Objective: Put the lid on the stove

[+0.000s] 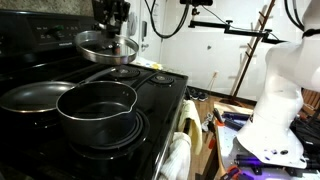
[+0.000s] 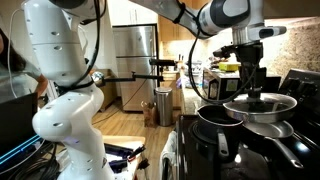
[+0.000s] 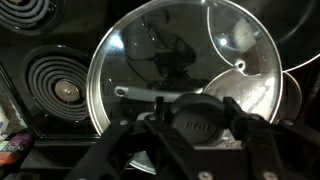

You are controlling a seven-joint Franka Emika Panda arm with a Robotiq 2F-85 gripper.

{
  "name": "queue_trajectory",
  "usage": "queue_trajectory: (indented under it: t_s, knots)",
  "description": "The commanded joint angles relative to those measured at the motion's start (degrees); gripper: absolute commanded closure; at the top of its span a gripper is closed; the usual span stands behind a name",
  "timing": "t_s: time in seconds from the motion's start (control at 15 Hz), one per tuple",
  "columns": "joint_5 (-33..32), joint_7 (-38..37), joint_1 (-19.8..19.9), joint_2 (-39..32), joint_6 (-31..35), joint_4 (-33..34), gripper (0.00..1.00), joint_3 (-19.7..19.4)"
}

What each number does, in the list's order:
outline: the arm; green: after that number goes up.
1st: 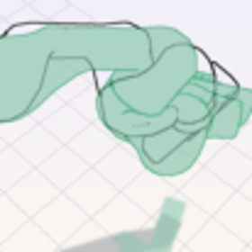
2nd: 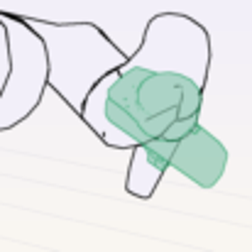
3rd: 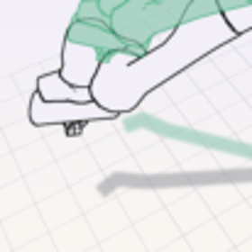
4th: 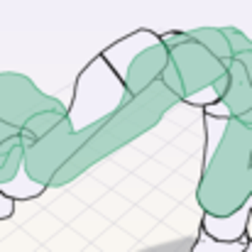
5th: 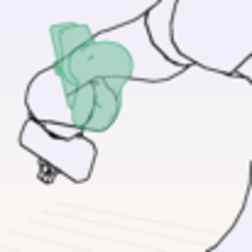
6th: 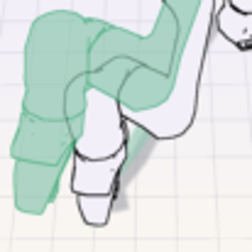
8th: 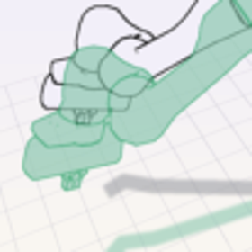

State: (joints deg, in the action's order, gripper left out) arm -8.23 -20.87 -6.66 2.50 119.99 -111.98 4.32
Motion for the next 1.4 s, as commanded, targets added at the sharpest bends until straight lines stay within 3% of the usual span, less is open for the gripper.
queue_trajectory:
  t_s: [0.0,0.6,1.33]
  knots:
    - [-1.3,-1.8,2.3,3.8,-0.9,-2.2,0.66,-0.7]
    - [-0.8,1.3,8.9,4.4,-2.1,-1.9,0.66,-6.3]
    - [3.3,14.0,15.7,-4.6,-1.5,6.5,0.66,-14.8]
